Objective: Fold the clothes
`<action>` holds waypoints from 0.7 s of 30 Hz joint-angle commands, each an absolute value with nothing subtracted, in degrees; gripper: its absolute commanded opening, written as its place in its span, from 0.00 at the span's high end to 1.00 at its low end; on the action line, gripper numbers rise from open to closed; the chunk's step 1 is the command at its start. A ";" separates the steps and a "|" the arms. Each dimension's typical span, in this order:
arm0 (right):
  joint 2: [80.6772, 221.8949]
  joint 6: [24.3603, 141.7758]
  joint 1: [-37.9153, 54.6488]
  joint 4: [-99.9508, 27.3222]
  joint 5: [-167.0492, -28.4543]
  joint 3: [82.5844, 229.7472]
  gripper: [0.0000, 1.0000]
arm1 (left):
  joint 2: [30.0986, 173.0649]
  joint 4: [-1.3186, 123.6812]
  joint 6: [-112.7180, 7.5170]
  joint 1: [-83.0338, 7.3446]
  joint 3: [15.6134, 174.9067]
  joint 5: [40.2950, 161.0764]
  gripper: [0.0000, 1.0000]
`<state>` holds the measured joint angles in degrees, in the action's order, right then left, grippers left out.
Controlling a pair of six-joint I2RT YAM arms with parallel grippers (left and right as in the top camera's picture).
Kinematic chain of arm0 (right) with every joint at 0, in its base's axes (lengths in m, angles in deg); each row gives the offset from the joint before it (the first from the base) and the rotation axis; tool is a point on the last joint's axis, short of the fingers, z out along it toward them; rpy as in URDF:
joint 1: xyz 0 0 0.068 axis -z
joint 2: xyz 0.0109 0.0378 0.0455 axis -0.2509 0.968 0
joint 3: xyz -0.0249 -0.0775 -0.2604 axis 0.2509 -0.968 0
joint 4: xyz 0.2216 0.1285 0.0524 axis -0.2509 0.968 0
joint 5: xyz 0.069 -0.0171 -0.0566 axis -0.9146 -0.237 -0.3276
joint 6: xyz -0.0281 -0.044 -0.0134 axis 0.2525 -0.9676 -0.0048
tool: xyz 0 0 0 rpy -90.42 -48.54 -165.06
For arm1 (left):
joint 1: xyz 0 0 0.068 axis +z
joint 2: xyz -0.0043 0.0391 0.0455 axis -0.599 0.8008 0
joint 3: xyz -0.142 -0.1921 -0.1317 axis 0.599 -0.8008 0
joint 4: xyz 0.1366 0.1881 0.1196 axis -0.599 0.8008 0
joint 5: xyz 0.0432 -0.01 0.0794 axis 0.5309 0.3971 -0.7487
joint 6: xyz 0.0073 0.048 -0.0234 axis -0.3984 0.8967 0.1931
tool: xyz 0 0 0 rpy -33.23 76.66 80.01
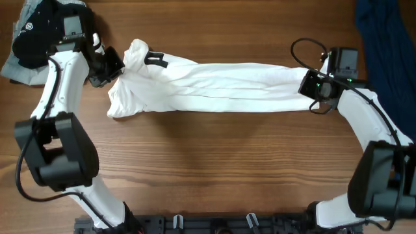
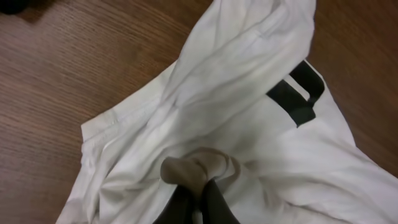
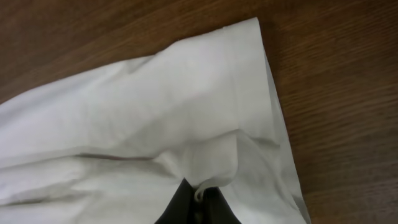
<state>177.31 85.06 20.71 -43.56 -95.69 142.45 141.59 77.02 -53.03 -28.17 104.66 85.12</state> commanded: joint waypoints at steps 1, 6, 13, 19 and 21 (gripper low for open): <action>180.96 83.18 21.14 -46.58 -97.92 143.48 0.96 | 143.21 75.29 -54.36 -26.91 105.71 84.97 0.96; 181.94 82.83 21.23 -50.49 -99.58 143.48 0.96 | 143.21 72.78 -55.65 -26.49 105.71 85.01 0.96; 182.55 82.65 22.43 -48.28 -97.02 143.46 0.26 | 143.21 71.55 -55.61 -26.75 105.71 85.01 0.02; 182.88 76.69 25.99 -45.99 -97.35 143.46 0.00 | 142.31 76.51 -55.58 -24.30 105.73 85.06 0.00; 183.82 75.13 26.08 -46.23 -97.54 143.46 0.01 | 141.98 78.31 -54.67 -23.45 105.73 85.10 0.00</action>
<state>181.59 79.99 25.21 -46.18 -97.59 142.45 142.84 76.38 -55.52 -25.46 104.70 84.97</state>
